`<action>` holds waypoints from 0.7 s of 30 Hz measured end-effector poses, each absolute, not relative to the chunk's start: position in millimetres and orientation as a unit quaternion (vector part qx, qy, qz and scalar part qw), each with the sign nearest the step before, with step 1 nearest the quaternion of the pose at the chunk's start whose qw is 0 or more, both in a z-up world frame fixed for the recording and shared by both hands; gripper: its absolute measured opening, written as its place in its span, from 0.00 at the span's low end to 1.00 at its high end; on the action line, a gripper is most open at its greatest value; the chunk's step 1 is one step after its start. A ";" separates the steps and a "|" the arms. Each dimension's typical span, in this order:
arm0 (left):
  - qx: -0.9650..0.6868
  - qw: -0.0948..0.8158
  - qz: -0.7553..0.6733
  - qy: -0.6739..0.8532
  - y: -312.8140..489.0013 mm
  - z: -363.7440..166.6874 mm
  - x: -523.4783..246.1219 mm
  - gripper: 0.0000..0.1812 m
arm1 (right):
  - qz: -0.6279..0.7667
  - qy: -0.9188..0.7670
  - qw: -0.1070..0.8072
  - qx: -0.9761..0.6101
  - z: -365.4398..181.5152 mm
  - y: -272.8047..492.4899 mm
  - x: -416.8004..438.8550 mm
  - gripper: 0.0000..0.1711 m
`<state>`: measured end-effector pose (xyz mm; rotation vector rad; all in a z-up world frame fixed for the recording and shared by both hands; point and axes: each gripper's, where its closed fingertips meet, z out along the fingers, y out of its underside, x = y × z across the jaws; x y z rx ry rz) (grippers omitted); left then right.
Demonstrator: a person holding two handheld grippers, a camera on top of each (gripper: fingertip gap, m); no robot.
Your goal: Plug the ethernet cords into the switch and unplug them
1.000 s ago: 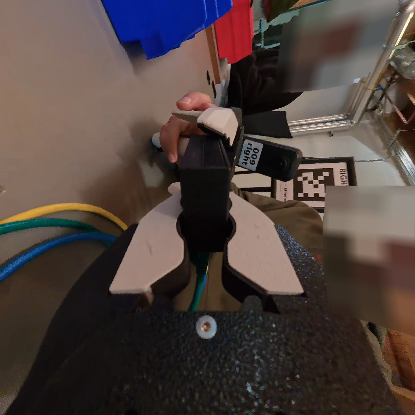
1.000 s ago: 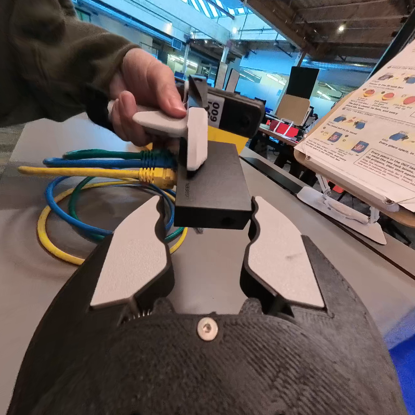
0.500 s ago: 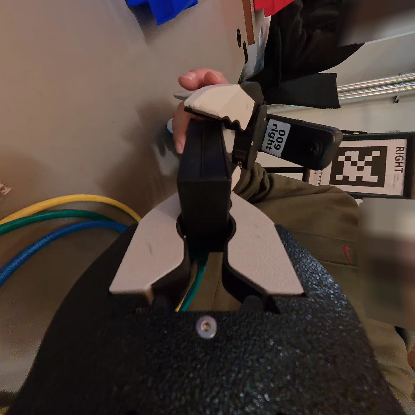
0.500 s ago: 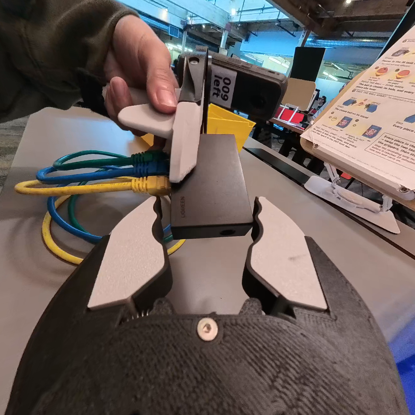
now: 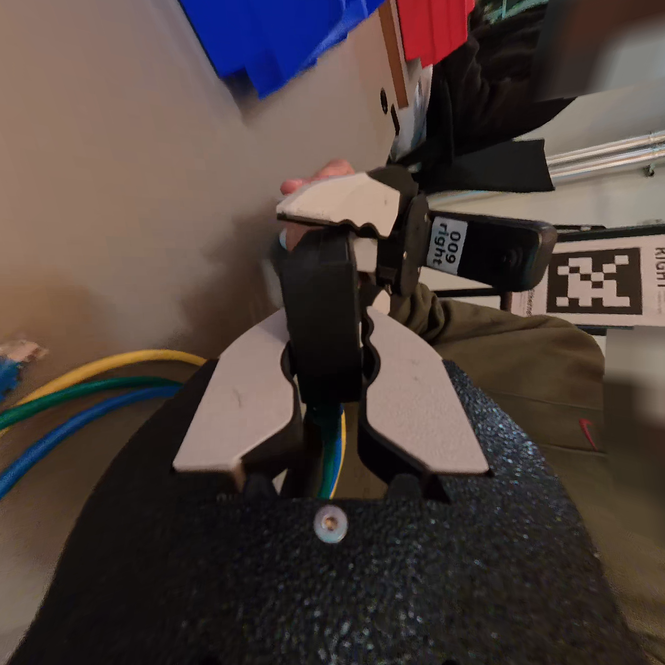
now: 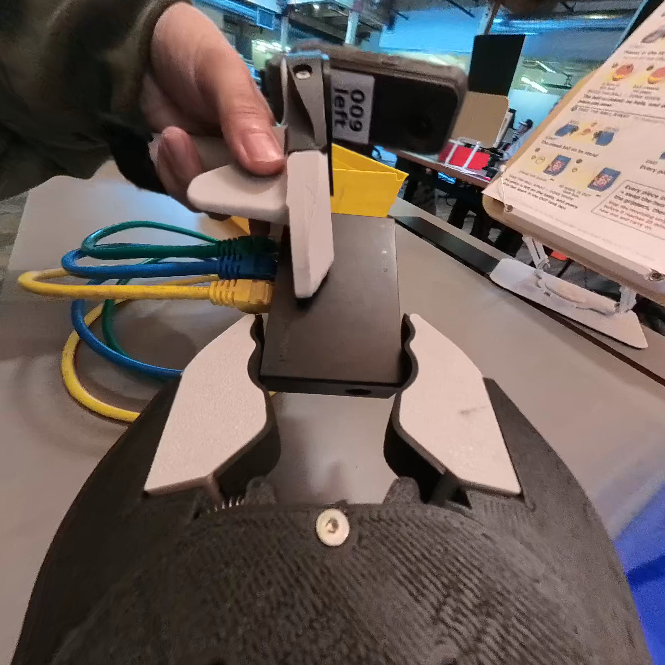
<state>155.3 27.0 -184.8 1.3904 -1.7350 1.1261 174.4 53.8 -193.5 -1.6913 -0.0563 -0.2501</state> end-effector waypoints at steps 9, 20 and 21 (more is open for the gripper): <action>0.538 0.035 0.487 -0.687 70.9 -151.8 191.0 0.24 | -0.085 0.072 0.670 -0.734 -188.6 43.7 199.6 0.43; 0.428 -0.321 0.325 -0.780 79.7 -153.9 164.4 0.10 | -0.068 0.132 0.663 -0.734 -191.6 38.4 212.6 0.43; 0.423 -0.312 0.325 -0.786 75.5 -158.0 162.9 0.09 | -0.070 0.131 0.662 -0.735 -192.0 38.7 212.5 0.43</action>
